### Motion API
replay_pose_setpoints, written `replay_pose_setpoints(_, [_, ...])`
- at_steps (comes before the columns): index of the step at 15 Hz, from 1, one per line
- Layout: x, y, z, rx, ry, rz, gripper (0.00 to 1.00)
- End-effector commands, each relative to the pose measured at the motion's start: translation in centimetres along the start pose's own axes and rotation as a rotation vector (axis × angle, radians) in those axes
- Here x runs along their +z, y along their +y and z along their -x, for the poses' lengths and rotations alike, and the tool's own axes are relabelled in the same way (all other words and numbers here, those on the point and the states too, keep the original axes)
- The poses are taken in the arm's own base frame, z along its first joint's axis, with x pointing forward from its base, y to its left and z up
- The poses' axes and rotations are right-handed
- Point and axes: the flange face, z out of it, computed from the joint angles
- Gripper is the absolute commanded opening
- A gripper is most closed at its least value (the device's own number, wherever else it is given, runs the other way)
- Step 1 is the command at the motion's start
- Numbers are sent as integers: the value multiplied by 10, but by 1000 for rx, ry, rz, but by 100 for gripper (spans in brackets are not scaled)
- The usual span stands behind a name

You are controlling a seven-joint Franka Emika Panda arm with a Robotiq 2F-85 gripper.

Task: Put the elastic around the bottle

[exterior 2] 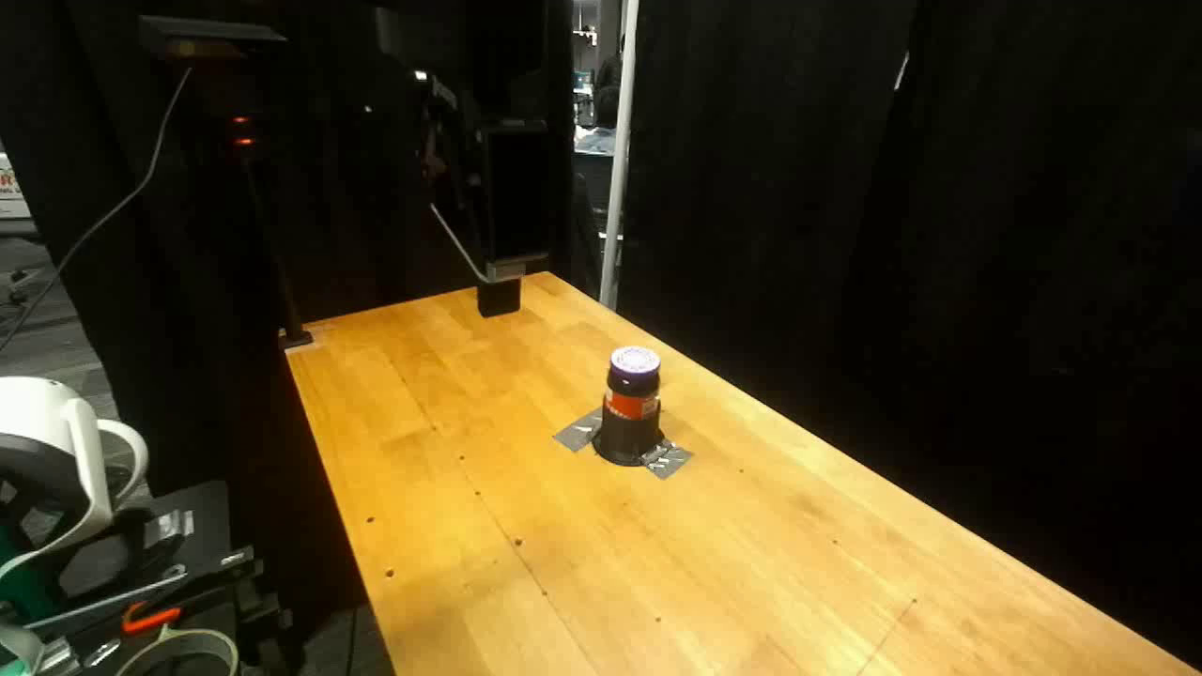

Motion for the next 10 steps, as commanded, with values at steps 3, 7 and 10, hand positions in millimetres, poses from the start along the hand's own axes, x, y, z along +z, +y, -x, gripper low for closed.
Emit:
replay_pose_setpoints(3, [-7, 0, -1, -1, 14, 1, 100])
replay_pose_setpoints(7, [3, -3, -21, -13, 7, 10, 100])
replay_pose_setpoints(10, [34, -18, -67, -52, -29, 23, 100])
